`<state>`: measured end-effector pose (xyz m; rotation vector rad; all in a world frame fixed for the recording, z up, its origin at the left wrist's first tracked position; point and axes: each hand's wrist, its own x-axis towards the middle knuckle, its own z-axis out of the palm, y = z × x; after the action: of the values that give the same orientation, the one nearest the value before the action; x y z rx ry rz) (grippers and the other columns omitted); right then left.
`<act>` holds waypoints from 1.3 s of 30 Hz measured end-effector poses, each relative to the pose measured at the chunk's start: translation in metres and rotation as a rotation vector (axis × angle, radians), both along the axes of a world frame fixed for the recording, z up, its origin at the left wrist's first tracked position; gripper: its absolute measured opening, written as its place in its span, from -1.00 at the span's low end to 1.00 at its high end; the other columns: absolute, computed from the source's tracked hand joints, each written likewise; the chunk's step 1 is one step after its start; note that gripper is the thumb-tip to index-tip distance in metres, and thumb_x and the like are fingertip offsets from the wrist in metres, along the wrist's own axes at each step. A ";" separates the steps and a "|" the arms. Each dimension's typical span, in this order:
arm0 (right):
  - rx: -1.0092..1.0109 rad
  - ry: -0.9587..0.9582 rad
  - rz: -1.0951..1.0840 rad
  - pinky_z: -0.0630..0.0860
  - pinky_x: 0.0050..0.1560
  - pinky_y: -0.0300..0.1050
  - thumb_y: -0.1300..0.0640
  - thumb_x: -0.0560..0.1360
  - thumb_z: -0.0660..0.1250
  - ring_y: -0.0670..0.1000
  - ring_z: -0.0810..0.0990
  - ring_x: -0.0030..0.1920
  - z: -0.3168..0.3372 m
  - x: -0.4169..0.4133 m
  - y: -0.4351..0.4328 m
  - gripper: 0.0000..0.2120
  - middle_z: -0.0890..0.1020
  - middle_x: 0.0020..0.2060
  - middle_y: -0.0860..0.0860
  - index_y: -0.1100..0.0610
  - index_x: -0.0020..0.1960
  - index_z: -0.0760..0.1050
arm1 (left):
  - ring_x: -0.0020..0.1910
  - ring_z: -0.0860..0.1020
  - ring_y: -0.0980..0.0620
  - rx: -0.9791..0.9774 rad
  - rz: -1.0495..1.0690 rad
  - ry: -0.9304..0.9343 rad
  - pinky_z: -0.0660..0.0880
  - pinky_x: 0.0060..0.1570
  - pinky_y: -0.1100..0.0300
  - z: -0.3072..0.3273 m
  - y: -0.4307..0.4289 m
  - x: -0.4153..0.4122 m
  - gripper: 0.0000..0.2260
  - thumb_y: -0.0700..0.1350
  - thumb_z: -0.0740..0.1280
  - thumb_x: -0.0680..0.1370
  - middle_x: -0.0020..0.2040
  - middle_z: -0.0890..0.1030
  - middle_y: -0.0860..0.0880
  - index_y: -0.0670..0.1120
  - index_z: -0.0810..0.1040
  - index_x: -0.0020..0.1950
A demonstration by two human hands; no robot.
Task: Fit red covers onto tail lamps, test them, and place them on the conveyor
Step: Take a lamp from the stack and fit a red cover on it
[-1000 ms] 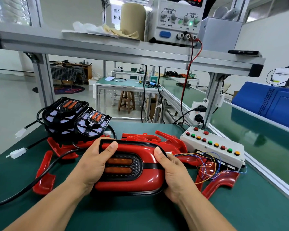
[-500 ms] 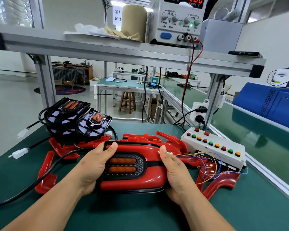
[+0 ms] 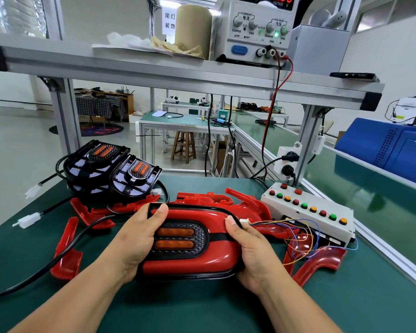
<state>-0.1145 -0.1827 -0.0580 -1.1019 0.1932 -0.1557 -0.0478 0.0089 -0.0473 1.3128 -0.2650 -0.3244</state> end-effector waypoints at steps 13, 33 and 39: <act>0.033 0.079 0.030 0.66 -0.14 0.06 0.03 0.28 0.45 0.21 0.71 -0.11 0.011 -0.004 -0.004 -0.59 0.70 -0.03 0.23 0.21 0.07 0.63 | 0.02 0.66 -0.30 -0.044 -0.048 0.131 0.60 -0.01 -0.25 0.008 -0.001 -0.002 -0.71 0.04 0.24 0.63 0.09 0.68 -0.24 0.00 0.50 0.31; 0.148 0.387 -0.144 0.61 -0.24 0.26 -0.22 0.57 0.20 0.33 0.69 -0.18 0.014 0.003 -0.009 -0.56 0.70 -0.12 0.26 0.11 0.13 0.59 | 0.32 0.49 -0.17 -0.506 0.102 0.327 0.43 0.21 -0.24 0.031 0.017 0.010 -0.66 0.11 0.16 0.64 0.30 0.56 -0.16 -0.12 0.51 0.20; 0.031 0.453 -0.229 0.62 -0.27 0.27 -0.19 0.60 0.17 0.29 0.69 -0.26 0.013 0.004 -0.013 -0.60 0.70 -0.20 0.25 0.12 0.13 0.53 | -0.06 0.61 -0.05 0.495 0.460 -0.206 0.55 -0.10 0.01 0.030 0.086 0.062 -0.86 -0.24 0.28 0.62 -0.04 0.64 -0.06 -0.11 0.59 0.12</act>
<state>-0.1103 -0.1954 -0.0452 -1.0712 0.7267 -0.1045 0.0146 0.0948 -0.0177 1.8513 -0.0467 0.1504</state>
